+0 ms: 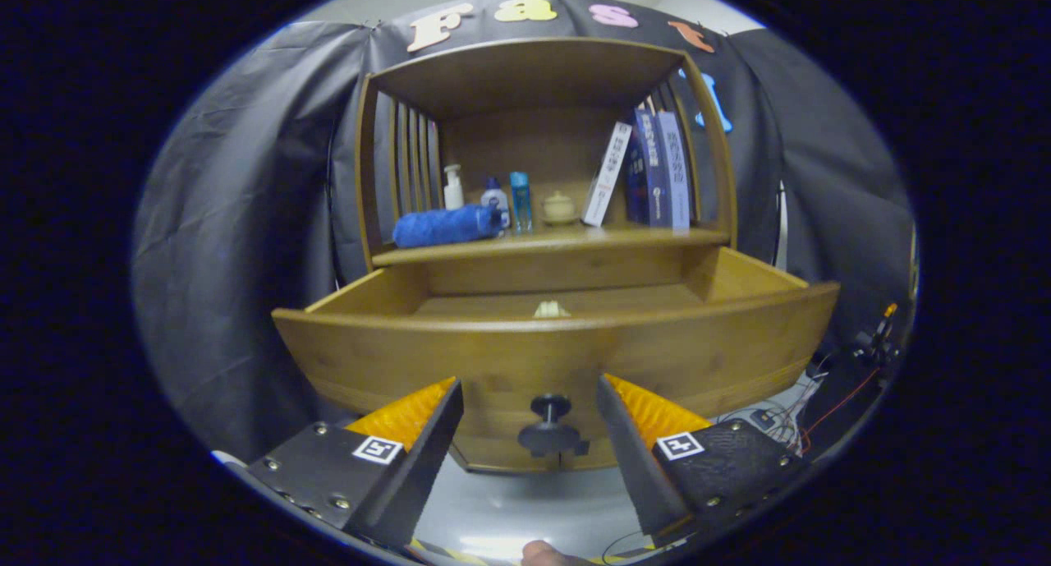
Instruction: Pull open the drawer, take out the items inside it, and place them on the countertop above the cabinet.
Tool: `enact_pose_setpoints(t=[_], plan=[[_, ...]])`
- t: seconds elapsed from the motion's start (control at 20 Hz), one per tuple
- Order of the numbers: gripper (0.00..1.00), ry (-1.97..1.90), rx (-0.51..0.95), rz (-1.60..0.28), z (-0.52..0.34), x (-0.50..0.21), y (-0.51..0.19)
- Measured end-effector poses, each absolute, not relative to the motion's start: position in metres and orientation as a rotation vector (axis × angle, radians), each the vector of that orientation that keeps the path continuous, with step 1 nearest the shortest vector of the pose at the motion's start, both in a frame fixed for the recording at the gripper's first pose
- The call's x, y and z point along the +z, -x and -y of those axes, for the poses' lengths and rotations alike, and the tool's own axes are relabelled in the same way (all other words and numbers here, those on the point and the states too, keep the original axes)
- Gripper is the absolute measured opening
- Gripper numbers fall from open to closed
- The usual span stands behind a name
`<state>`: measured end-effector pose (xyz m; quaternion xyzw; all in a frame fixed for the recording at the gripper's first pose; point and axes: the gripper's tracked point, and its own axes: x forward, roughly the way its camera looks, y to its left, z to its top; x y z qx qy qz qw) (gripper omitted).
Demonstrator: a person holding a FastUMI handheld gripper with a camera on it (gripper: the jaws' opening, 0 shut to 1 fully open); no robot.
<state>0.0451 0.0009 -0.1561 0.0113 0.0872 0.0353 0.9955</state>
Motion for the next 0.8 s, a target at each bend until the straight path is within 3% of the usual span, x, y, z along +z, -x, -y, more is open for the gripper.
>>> enact_pose_setpoints(t=[0.3, 0.8], plan=[[0.99, 0.016, 0.059, -0.138, -0.010, -0.094, -0.060], [0.99, -0.019, 0.036, -0.496, -0.005, -0.139, -0.148]])
